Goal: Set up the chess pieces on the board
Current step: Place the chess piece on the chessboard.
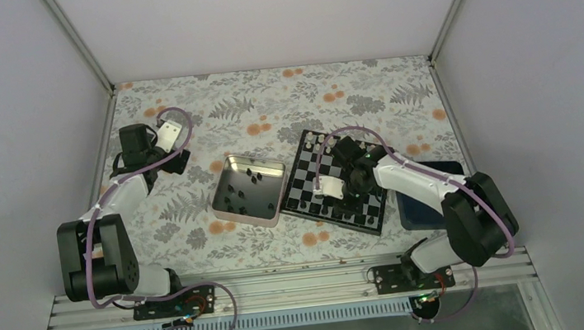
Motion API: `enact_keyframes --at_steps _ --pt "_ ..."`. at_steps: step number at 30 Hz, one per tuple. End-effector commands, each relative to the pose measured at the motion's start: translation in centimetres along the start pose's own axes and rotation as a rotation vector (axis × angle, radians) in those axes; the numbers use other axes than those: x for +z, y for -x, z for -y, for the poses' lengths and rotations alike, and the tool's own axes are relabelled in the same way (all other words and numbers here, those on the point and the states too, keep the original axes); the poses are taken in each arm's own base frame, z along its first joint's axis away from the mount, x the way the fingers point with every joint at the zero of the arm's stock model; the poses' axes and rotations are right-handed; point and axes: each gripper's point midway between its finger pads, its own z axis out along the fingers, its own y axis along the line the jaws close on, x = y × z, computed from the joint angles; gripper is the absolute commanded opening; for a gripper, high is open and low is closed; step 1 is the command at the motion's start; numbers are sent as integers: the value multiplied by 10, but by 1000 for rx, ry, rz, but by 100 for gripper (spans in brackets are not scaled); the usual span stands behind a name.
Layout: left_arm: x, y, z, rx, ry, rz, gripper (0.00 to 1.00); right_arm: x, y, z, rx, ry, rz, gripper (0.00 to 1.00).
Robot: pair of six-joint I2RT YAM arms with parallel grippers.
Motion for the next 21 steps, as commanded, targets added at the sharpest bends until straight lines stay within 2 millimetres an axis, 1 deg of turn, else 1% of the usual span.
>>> enact_keyframes --at_steps 1,4,6,9,13,15,17,21 --pt "0 5 -1 18 8 20 100 -1 5 3 -8 2 21 13" --pt "0 5 -1 17 7 20 100 -1 5 4 -10 -8 22 17" --pt "0 5 -1 16 7 18 100 -2 6 5 -12 -13 27 22" --pt "0 4 -1 18 6 18 100 -5 6 5 -12 -19 27 37" --pt "0 5 -1 20 7 19 100 -16 8 8 -12 -48 30 41" --pt "0 5 -1 19 6 19 100 -26 12 10 -16 -72 38 43" --pt "0 5 -1 20 6 19 100 -42 21 14 -20 -100 58 45" --pt "-1 6 0 22 4 24 100 -87 65 26 -63 -160 172 49"
